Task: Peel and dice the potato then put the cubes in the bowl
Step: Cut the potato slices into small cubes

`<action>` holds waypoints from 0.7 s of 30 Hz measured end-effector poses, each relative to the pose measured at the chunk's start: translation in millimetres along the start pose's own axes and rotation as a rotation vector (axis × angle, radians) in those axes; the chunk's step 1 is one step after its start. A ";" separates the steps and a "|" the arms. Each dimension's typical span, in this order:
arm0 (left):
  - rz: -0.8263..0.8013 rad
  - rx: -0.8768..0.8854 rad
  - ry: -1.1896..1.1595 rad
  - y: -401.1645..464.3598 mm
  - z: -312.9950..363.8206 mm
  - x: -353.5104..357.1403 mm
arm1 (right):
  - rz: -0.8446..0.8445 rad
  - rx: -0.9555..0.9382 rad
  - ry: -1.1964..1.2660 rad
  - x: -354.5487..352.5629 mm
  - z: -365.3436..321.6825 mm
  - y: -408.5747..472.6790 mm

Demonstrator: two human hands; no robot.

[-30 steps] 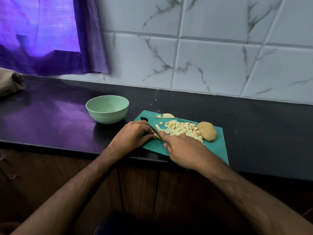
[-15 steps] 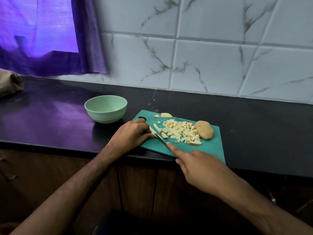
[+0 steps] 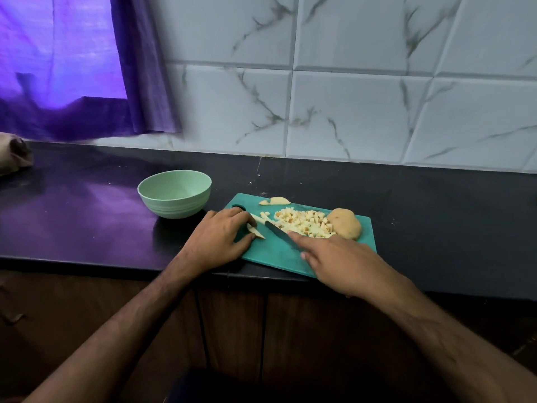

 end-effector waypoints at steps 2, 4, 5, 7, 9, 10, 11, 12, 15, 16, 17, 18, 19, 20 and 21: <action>-0.003 -0.008 -0.001 0.4 -0.1 -0.4 | -0.035 0.015 0.074 -1.3 2.4 4.3; 0.008 -0.001 -0.005 -0.7 0.5 -1.9 | -0.060 0.024 0.135 -2.5 1.9 4.4; 0.009 0.013 -0.013 -2.0 0.9 -3.1 | -0.066 0.026 0.153 -2.9 0.8 3.7; -0.010 0.056 -0.045 -5.1 1.2 -5.3 | -0.064 0.023 0.159 -3.2 -2.1 0.9; -0.039 0.089 -0.092 -7.0 0.4 -7.3 | -0.032 0.022 0.148 -6.8 -3.7 -2.5; -0.047 0.097 -0.112 -7.4 0.1 -8.0 | -0.015 0.022 0.149 -9.9 -3.8 -4.4; -0.052 0.099 -0.126 -7.8 -0.6 -8.4 | -0.004 0.018 0.153 -12.7 -4.0 -6.2; -0.049 0.104 -0.136 -7.8 -0.5 -8.8 | 0.002 0.012 0.156 -14.6 -4.1 -8.5; -0.043 0.112 -0.154 -7.1 -1.3 -8.2 | -0.003 -0.002 0.140 -11.4 -4.0 -14.9; -0.045 0.117 -0.165 -6.7 -1.8 -7.9 | -0.012 -0.006 0.136 -7.7 -4.2 -16.8; -0.048 0.121 -0.179 -6.2 -2.1 -7.7 | -0.020 -0.011 0.135 -3.5 -4.4 -18.3; -0.051 0.127 -0.194 -5.7 -2.3 -7.9 | -0.026 -0.015 0.138 0.2 -5.2 -19.7; -0.054 0.129 -0.207 -5.0 -2.6 -7.8 | -0.029 -0.016 0.139 2.8 -6.5 -20.4; -0.055 0.131 -0.215 -4.6 -2.6 -7.8 | -0.031 -0.017 0.132 4.6 -8.6 -20.7; -0.058 0.131 -0.222 -4.3 -2.4 -8.4 | -0.027 -0.020 0.117 6.1 -11.6 -20.3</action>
Point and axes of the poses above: each hand's wrist, its own y-axis towards the middle knuckle, its own x-axis out of the palm, z = x × y, the point moved 3 cm from there along y, towards the middle knuckle, and after that the axes turned 2 degrees about -x, right-handed, at the moved point
